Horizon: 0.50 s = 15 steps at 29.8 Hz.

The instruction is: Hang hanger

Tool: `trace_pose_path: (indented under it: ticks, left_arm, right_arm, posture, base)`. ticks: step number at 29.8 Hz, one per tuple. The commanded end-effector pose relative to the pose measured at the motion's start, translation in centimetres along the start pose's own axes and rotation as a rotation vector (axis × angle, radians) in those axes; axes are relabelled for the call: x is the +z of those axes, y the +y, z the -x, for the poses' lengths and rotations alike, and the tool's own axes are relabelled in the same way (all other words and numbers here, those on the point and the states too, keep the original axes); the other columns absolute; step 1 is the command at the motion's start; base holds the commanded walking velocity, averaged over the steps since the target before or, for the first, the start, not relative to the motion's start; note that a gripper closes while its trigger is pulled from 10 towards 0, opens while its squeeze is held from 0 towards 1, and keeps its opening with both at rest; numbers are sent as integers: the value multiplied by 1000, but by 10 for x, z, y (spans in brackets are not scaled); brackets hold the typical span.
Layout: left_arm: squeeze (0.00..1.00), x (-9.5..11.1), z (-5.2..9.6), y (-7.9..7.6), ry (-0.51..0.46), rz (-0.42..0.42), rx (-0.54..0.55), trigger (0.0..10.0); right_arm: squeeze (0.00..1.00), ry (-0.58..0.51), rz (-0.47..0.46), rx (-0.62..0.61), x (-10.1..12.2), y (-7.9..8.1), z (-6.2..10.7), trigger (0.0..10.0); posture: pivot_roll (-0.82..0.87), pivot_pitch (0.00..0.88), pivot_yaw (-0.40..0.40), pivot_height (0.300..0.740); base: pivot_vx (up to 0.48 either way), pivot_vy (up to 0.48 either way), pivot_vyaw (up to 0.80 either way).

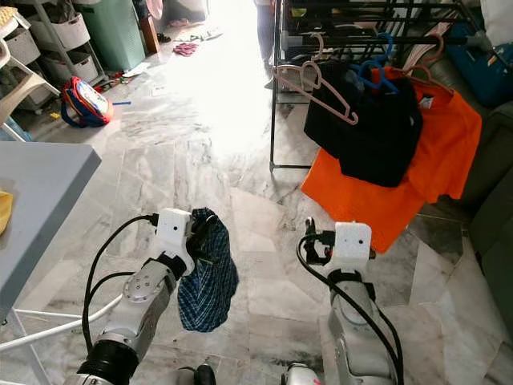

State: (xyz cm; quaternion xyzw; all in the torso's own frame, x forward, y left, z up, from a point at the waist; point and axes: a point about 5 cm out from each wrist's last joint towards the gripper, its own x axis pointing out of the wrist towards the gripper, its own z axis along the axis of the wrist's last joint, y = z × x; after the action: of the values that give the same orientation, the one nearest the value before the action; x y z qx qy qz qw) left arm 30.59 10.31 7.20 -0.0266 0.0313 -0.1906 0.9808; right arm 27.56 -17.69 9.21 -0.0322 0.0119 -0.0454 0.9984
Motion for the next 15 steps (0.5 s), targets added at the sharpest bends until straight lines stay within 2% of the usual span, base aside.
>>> trace_pose_path:
  ticks: [1, 6, 15]
  left_arm:
    - [0, 3, 6, 17, -25, -17, 62, 10000]
    - [0, 3, 13, 26, -37, -22, 92, 10000]
    - [0, 5, 10, 18, -50, -24, 48, 10000]
  right_arm:
    - [0, -37, 24, -8, 7, -6, 2, 10000]
    - [0, -42, 40, -6, 7, -9, 6, 10000]
    - [0, -43, 47, 11, 7, 0, 7, 10000]
  posture:
    - [-125, 109, 37, 740]
    - [-121, 122, 33, 740]
    - [-120, 135, 47, 740]
  base:
    - [0, 0, 0]
    - [0, 0, 0]
    - [319, 0, 0]
